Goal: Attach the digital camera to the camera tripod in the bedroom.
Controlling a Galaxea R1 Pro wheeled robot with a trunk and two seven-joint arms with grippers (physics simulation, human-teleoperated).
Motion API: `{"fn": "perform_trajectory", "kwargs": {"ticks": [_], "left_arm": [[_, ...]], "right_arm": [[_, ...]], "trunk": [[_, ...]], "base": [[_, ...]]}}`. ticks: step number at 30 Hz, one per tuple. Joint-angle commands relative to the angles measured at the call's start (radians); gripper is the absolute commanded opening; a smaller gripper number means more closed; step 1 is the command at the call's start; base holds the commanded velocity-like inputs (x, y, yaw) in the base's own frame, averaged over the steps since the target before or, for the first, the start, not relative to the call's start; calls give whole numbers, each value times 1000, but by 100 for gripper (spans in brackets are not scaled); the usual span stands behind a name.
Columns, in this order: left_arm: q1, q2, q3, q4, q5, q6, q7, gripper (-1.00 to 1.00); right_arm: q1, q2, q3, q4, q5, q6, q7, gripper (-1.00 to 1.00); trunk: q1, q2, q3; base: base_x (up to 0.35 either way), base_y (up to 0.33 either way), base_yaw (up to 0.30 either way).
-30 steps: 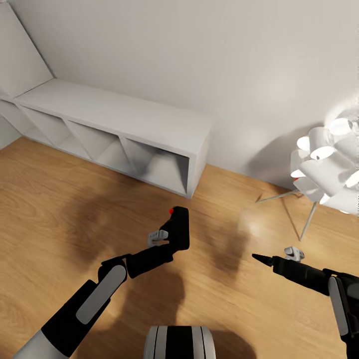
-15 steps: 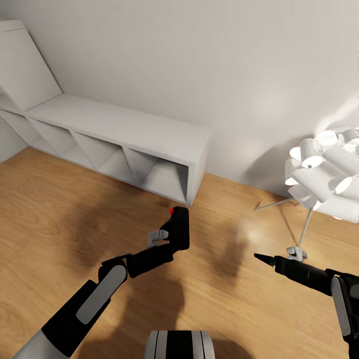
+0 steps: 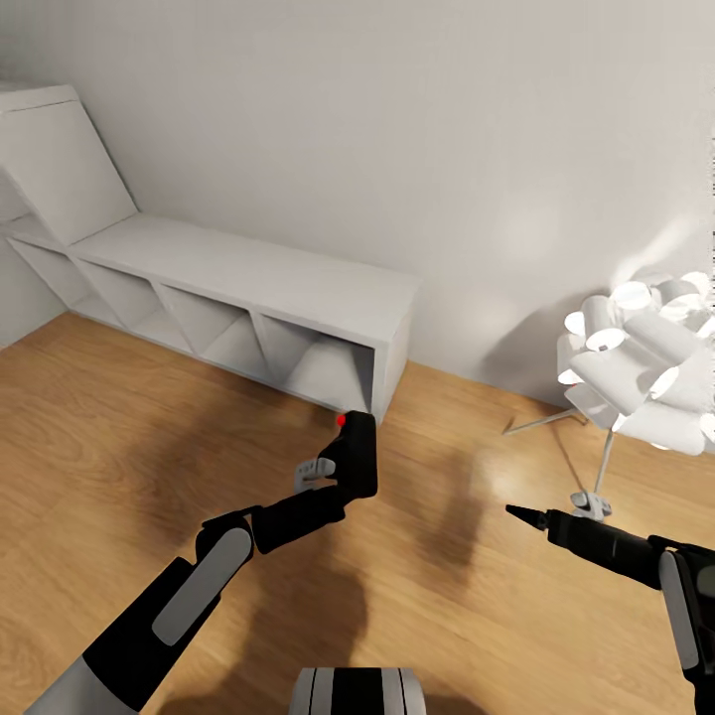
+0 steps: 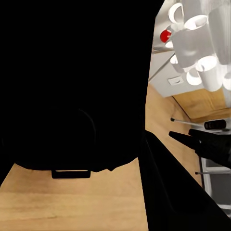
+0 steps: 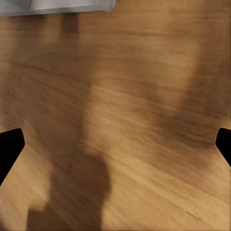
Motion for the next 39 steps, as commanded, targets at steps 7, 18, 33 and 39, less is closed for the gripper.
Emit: {"fn": "perform_trajectory", "kwargs": {"ticks": [7, 18, 33, 39], "left_arm": [[-1, 1, 0, 0, 2, 3, -3, -100], [-1, -1, 0, 0, 2, 3, -3, -100], [-1, 0, 0, 0, 2, 3, -3, -100], [-1, 0, 0, 0, 2, 3, -3, -100]], "right_arm": [[-1, -2, -1, 0, -5, 8, 2, 100], [-1, -9, -1, -15, -5, 8, 3, 100], [-1, -9, -22, -34, -2, 7, 0, 100], [-1, -9, -28, -33, -6, 9, -1, 100]], "trunk": [[-3, 1, 27], [-8, 4, 69], [-15, 7, 127], [-18, 9, 150]], "base": [[0, 0, 0], [0, 0, 0], [0, 0, 0], [0, 0, 0]]}}
